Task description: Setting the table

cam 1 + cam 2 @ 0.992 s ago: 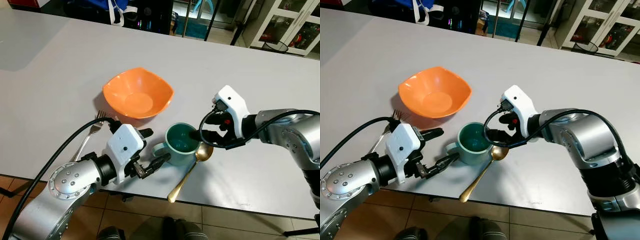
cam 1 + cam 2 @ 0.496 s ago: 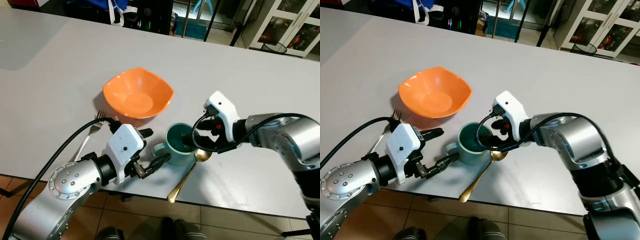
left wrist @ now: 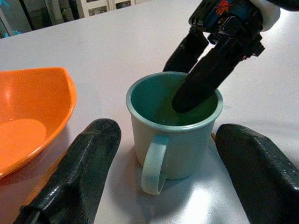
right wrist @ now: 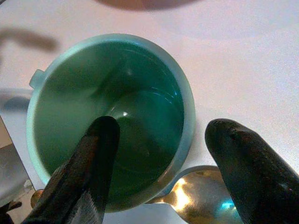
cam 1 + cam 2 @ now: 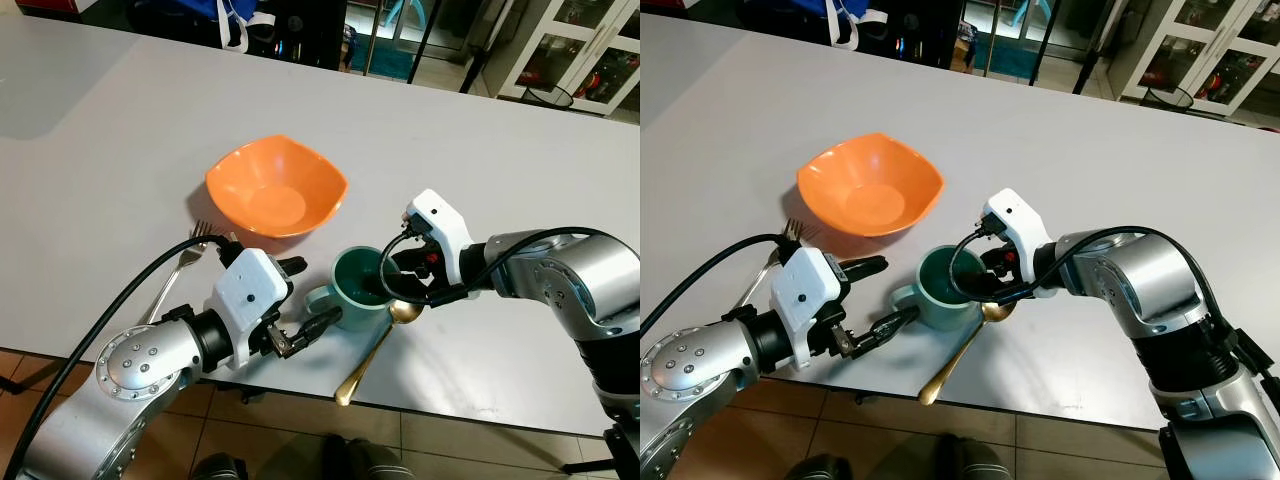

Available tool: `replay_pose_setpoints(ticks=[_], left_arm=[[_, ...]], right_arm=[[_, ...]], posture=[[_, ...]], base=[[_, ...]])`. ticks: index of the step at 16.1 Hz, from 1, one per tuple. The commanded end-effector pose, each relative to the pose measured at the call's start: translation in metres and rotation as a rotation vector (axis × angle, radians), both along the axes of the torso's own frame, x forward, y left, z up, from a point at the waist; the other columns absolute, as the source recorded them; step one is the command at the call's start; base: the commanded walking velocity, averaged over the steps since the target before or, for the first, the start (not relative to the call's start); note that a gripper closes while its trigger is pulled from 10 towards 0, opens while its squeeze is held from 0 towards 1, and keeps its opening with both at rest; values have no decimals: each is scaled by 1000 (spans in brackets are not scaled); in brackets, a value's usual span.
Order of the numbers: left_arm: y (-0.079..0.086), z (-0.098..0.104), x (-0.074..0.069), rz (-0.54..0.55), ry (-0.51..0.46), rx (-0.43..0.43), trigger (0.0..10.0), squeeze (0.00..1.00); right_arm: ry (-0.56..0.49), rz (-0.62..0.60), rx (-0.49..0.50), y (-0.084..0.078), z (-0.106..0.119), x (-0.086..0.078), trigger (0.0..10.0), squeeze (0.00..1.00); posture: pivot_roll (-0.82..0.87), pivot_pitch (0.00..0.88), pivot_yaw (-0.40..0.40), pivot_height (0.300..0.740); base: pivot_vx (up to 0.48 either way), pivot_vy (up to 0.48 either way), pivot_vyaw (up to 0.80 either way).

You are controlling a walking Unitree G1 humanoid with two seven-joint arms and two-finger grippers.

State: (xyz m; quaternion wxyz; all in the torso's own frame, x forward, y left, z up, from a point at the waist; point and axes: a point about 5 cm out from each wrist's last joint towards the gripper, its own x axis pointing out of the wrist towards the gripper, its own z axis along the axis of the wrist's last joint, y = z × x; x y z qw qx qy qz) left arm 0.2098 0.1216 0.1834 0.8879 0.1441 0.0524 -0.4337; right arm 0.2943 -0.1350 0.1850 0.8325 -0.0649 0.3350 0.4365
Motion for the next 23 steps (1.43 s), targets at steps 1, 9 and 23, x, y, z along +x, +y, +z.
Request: replay_pose_setpoints(ticks=[1,9,23], left_arm=[[-2,0,-4,-18,1,1,10000,0],[-2,1,-3,-17,-1,4,10000,0],[0,2,-2,-15,-6,8,10000,0]], right_arm=[[-3,-19,3,-2,4,2,0,0],[-4,-20,9,-2,6,4,0,0],[-58,-115,42,-16,23,20,0,0]], posture=[[-68,144,-137,740],[-65,146,-136,740],[-59,145,-133,740]], base=[[0,0,0],[0,0,0],[0,0,0]])
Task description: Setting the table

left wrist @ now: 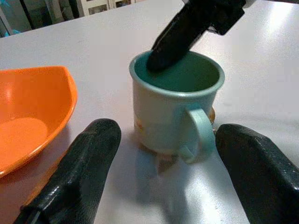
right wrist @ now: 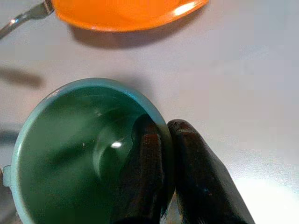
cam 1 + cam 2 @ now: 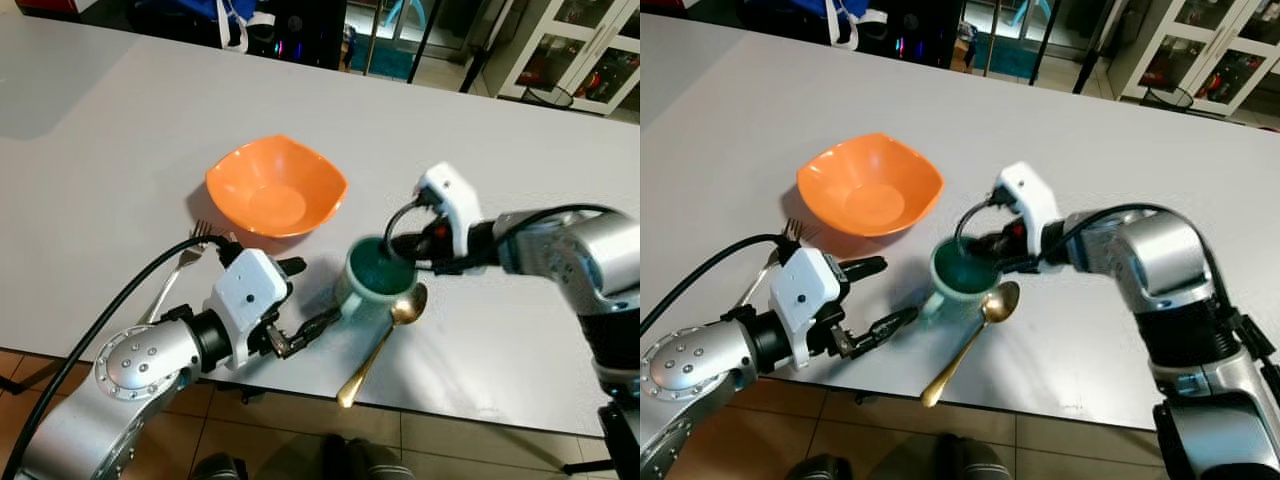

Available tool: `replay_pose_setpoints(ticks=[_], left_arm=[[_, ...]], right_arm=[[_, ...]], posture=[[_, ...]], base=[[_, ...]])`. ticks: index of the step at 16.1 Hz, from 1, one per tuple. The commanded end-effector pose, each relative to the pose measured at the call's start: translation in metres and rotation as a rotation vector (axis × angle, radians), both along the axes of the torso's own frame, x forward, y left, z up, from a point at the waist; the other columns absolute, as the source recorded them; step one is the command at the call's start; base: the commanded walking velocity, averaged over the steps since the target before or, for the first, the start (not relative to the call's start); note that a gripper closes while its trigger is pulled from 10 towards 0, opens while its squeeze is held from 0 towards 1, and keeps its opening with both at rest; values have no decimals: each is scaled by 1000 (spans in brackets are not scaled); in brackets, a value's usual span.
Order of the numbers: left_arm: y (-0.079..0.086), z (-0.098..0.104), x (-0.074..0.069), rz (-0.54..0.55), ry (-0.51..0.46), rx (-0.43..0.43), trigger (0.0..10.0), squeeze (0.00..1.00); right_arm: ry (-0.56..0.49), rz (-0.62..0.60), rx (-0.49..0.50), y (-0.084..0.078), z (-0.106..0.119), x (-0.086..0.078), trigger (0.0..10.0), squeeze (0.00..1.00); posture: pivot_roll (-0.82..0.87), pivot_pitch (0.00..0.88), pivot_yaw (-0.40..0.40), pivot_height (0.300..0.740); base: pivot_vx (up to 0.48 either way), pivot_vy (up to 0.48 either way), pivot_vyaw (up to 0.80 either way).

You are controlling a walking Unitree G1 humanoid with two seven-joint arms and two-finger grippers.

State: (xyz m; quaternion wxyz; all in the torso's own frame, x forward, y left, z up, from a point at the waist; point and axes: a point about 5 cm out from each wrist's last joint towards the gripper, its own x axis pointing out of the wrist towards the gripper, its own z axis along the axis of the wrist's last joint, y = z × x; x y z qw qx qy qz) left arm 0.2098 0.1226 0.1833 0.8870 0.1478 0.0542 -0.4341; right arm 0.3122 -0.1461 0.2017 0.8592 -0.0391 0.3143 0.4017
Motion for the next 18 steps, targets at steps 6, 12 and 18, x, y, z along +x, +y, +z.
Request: replay_pose_setpoints(ticks=[6,12,18], left_arm=[[0,1,-3,-6,-5,1,10000,0],[4,2,-3,14,-10,9,10000,0],[5,1,-1,17,-10,14,10000,0]], right_arm=[[-58,-248,-25,-23,3,49,0,0],[-150,-469,-26,-26,0,87,0,0],[-160,-476,-59,-30,-2,94,2824,0]], posture=[[-52,139,-134,740],[-28,131,-140,740],[-27,111,-136,740]], base=[[0,0,0],[0,0,0],[0,0,0]])
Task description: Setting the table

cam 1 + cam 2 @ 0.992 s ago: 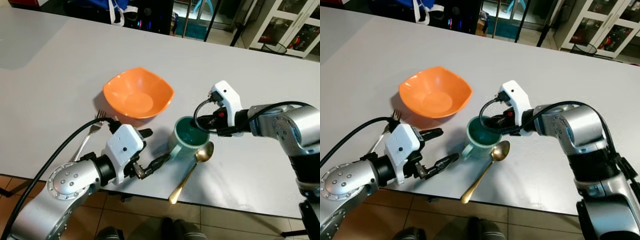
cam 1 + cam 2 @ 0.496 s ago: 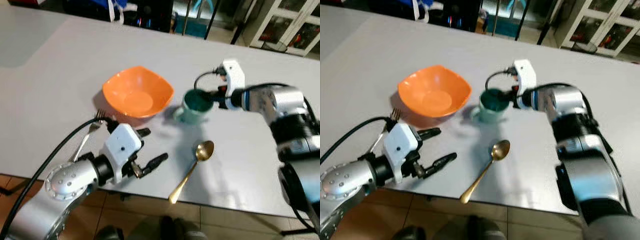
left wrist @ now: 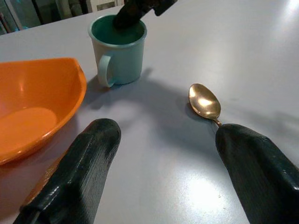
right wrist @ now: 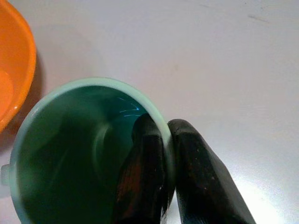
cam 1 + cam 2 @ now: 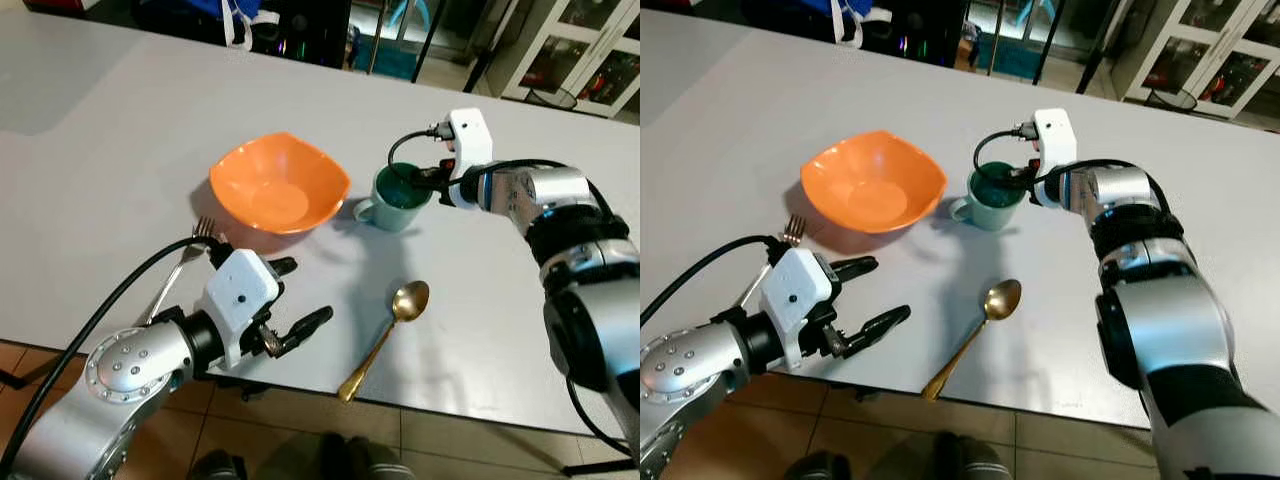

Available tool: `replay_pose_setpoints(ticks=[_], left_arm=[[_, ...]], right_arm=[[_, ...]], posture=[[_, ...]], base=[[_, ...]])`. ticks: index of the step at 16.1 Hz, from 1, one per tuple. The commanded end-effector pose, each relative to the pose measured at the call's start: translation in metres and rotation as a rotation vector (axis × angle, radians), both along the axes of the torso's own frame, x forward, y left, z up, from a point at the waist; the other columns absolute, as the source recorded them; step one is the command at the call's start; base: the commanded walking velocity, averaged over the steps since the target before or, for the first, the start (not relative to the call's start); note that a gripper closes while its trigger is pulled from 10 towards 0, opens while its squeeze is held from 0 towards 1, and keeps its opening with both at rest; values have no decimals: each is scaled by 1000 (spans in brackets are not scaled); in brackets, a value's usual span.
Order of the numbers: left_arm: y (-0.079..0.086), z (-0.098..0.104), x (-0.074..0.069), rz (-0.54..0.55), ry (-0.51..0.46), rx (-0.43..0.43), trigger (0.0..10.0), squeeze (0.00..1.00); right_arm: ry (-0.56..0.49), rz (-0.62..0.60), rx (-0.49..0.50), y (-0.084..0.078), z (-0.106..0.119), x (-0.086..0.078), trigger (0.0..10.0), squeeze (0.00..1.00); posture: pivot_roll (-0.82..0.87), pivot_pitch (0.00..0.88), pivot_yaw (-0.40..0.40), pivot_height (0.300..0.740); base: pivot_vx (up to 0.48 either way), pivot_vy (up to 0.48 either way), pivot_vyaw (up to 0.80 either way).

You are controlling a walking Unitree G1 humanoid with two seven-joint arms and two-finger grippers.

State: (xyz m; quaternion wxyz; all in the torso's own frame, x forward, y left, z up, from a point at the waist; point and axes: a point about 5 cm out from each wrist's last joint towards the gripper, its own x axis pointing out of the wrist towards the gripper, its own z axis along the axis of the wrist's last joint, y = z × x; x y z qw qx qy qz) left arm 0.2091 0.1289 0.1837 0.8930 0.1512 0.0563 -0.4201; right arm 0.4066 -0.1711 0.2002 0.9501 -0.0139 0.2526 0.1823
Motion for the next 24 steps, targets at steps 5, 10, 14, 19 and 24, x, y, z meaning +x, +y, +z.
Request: replay_pose_setpoints(ticks=[5,10,14,19,24], left_arm=[[-2,0,4,-20,-19,14,10000,0],[-1,0,6,-21,-26,20,10000,0],[-1,1,9,-28,-38,26,10000,0],[0,1,9,-34,-39,24,10000,0],[16,-10,5,9,-17,83,10000,0]], right_arm=[[-8,-37,-26,-10,-2,1,10000,1000],[-27,-24,-23,-9,5,3,10000,1000],[-72,-41,-32,-17,20,6,10000,1000],[-287,-62,156,-68,100,-1,10000,0],[-292,-41,-228,-114,63,-38,10000,0]], posture=[[-18,77,-124,740],[-12,57,-115,740],[-12,44,-110,740],[-26,40,-96,740],[-73,57,-70,740]], base=[[0,0,0],[0,0,0],[0,0,0],[0,0,0],[0,0,0]])
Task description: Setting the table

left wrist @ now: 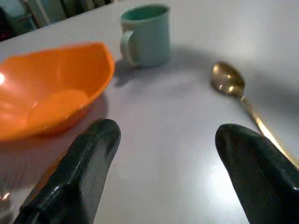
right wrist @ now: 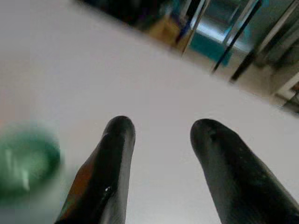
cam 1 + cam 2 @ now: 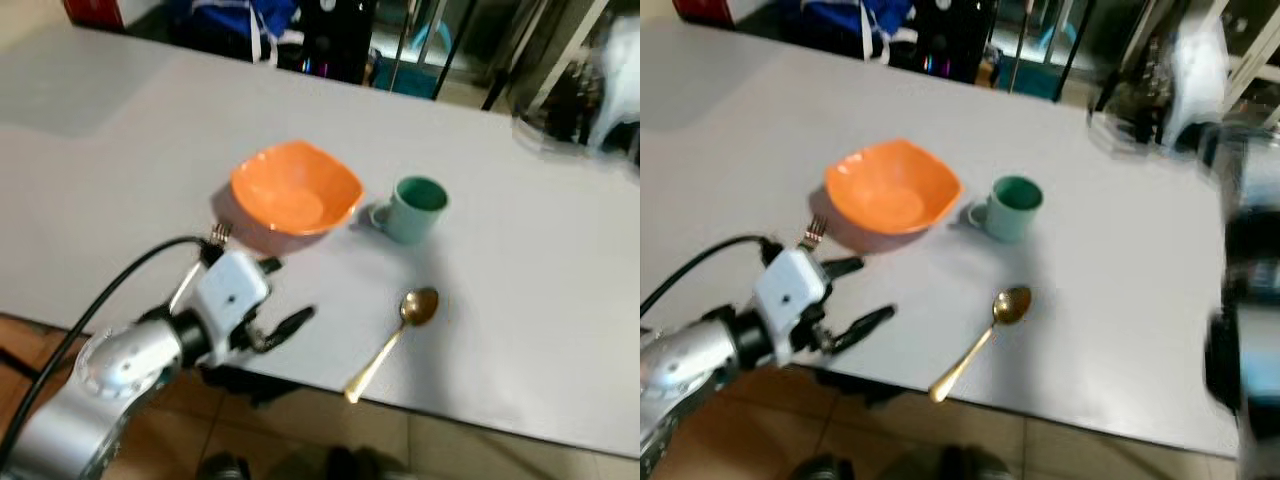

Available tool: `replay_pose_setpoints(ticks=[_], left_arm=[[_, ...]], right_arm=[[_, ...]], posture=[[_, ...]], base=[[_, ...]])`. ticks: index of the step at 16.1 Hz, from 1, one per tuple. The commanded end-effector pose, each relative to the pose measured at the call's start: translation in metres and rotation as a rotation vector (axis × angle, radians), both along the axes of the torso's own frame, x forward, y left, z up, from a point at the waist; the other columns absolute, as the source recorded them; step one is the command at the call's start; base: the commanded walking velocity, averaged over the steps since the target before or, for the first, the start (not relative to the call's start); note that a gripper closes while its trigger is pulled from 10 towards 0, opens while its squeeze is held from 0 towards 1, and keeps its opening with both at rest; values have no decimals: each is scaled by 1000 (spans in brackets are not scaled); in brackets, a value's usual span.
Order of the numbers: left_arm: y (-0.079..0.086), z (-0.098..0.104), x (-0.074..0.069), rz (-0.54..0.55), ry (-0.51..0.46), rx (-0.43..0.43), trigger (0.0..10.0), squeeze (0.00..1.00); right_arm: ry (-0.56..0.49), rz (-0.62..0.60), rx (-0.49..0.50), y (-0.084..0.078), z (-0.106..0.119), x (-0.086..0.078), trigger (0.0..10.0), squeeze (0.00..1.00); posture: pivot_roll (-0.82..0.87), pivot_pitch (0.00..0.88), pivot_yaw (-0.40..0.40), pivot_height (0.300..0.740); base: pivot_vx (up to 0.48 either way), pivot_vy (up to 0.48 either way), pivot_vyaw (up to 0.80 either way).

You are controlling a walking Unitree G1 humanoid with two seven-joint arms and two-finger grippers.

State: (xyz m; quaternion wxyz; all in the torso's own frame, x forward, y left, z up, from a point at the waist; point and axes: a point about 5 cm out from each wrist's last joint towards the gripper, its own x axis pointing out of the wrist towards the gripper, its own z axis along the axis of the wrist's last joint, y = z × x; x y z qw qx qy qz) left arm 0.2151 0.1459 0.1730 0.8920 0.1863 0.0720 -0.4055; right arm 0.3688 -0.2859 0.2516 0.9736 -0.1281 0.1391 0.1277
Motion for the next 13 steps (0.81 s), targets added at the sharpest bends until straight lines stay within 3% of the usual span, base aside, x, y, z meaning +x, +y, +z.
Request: replay_pose_setpoints(ticks=[1,2,4,6,7,8,10,13], left_arm=[[4,-2,-3,-10,-1,33,10000,0],[10,-1,-3,0,1,46,10000,0],[21,7,2,31,-23,65,10000,0],[18,13,3,7,-38,58,10000,0],[13,10,-3,-24,-24,71,10000,0],[10,6,-10,-47,-6,79,10000,0],[8,-6,-22,-68,51,90,10000,0],[4,-12,-26,-81,78,95,10000,0]], right_arm=[[30,8,-43,-6,-3,-14,10000,0],[104,11,13,-7,-16,-30,10000,0],[194,20,-29,3,-35,-58,10000,0],[226,1,-35,9,-55,-70,10000,0],[262,-2,-49,11,-64,-79,4431,0],[287,6,-46,14,-69,-87,0,0],[329,44,-57,24,-77,-104,0,0],[342,55,-76,33,-88,-106,0,0]], posture=[[-70,66,-61,740],[-68,75,-63,740],[-57,75,-70,740],[-48,94,-75,740],[-47,95,-76,740],[-62,109,-78,740],[-76,126,-76,740],[-76,136,-84,740]], base=[[0,0,0],[0,0,0],[0,0,0],[0,0,0],[0,0,0],[0,0,0],[0,0,0],[0,0,0]])
